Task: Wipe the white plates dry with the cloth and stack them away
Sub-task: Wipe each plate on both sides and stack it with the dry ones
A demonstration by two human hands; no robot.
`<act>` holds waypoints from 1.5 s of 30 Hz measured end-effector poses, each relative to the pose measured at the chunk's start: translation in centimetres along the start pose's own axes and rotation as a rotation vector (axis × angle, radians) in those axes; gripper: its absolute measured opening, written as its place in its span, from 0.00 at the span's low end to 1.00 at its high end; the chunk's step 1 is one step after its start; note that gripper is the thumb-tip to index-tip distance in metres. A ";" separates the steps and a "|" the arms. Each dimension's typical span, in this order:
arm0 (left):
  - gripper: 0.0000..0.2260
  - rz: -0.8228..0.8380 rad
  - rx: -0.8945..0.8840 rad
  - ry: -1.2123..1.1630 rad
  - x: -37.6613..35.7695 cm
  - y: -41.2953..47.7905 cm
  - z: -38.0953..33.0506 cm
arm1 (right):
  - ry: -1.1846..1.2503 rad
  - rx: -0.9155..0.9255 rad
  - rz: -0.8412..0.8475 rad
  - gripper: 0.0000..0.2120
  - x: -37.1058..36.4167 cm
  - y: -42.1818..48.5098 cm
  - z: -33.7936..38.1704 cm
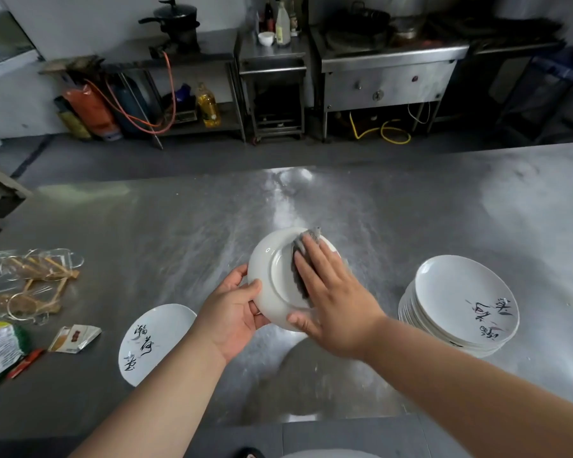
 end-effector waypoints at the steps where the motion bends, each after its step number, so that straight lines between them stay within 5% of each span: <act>1: 0.16 -0.012 -0.003 -0.017 0.0 0.1 -0.2 | 0.011 0.037 -0.004 0.47 -0.3 -0.8 1.0; 5: 0.16 -0.042 0.010 -0.034 0.2 0.0 -0.2 | -0.018 0.160 0.004 0.46 -2.1 -3.3 2.5; 10: 0.15 -0.047 0.005 -0.024 -0.4 -0.6 -0.3 | 0.007 -0.038 -0.053 0.45 0.0 -0.4 -1.2; 17: 0.14 -0.080 -0.016 -0.087 -0.4 -0.4 -1.1 | 0.003 0.132 -0.034 0.45 -0.9 -3.9 2.1; 23: 0.14 -0.044 -0.025 -0.068 -1.1 -0.9 -1.0 | 0.133 -0.127 -0.236 0.42 1.5 -2.5 0.0; 28: 0.14 -0.016 -0.041 -0.039 -0.9 -1.2 -1.5 | 0.031 0.109 -0.169 0.43 0.3 -4.3 2.9; 33: 0.12 0.057 -0.041 0.203 -1.5 -2.1 -1.7 | 0.109 -0.094 -0.230 0.45 3.9 -0.8 -0.6; 39: 0.13 0.102 -0.094 0.363 -3.6 -2.9 -1.7 | 0.054 0.259 -0.216 0.43 5.9 0.7 2.4; 45: 0.13 0.078 -0.085 0.348 -2.1 -3.4 -2.1 | 0.311 -0.151 -0.222 0.47 5.8 -0.6 -2.1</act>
Point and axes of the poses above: each hand's wrist, its own y-axis towards the middle knuckle, its own x-axis out of the back of the hand, z = x × y, the point moved 5 cm from there along y, towards the middle knuckle, and after that the axes turned 5 degrees about y, right-handed, at the moved point
